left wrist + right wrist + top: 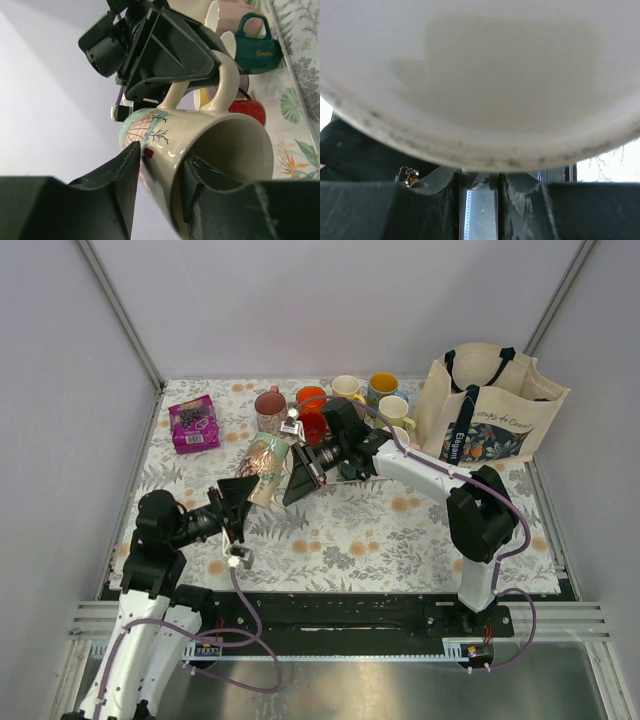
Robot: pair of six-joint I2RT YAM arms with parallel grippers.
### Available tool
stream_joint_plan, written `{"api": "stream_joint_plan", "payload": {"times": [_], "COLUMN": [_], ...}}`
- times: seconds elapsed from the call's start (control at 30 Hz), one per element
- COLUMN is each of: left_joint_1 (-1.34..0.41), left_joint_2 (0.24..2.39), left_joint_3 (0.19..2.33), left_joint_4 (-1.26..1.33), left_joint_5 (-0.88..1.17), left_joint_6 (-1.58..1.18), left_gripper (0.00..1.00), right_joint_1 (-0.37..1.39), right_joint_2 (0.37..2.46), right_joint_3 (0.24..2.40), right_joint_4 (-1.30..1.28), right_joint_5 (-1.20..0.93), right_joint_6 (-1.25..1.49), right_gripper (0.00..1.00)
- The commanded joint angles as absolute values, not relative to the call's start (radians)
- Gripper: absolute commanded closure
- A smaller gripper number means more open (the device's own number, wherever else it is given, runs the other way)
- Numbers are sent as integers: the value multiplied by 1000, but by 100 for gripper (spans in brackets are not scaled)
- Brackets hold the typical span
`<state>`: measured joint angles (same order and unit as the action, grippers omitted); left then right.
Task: Turn the mug right side up
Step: Turn over the cup at the center of the board.
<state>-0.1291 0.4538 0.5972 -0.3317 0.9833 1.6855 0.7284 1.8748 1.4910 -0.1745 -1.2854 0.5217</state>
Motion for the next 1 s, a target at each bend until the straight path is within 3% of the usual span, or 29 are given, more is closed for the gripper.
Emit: {"api": "stream_joint_plan", "payload": {"times": [0.0,0.1,0.2,0.33,0.47,0.53,0.6,0.77,0.97], "left_joint_1": [-244,-290,-313,-325,-327,-327,-327,-328,-328], "left_joint_2": [547,598,614,601,650,708,756,882,942], "left_joint_3": [656,705,730,779,934,1001,1054,1134,1141], "left_joint_4": [-77,-61,-77,-243,-553,-673,-782,-926,-898], "left_joint_5": [653,528,459,445,449,449,465,529,597], "left_joint_6": [1441,1326,1252,1148,887,777,692,487,368], "left_gripper": [67,83,99,100,100,100,100,100,100], "right_joint_1": [729,726,709,663,597,589,589,606,715], "right_joint_2": [1819,1821,1813,1783,1723,1689,1636,1448,1359], "right_joint_3": [1513,1513,1514,1513,1564,1613,1603,1395,1210], "right_joint_4": [-29,-29,-28,-37,-266,-497,-569,-514,-385], "right_joint_5": [-1376,-1362,-1306,-1224,-1093,-953,-876,-807,-687], "right_joint_6": [545,545,545,532,276,6,-224,-561,-761], "right_gripper": [100,99,66,47,41,41,40,37,31]}}
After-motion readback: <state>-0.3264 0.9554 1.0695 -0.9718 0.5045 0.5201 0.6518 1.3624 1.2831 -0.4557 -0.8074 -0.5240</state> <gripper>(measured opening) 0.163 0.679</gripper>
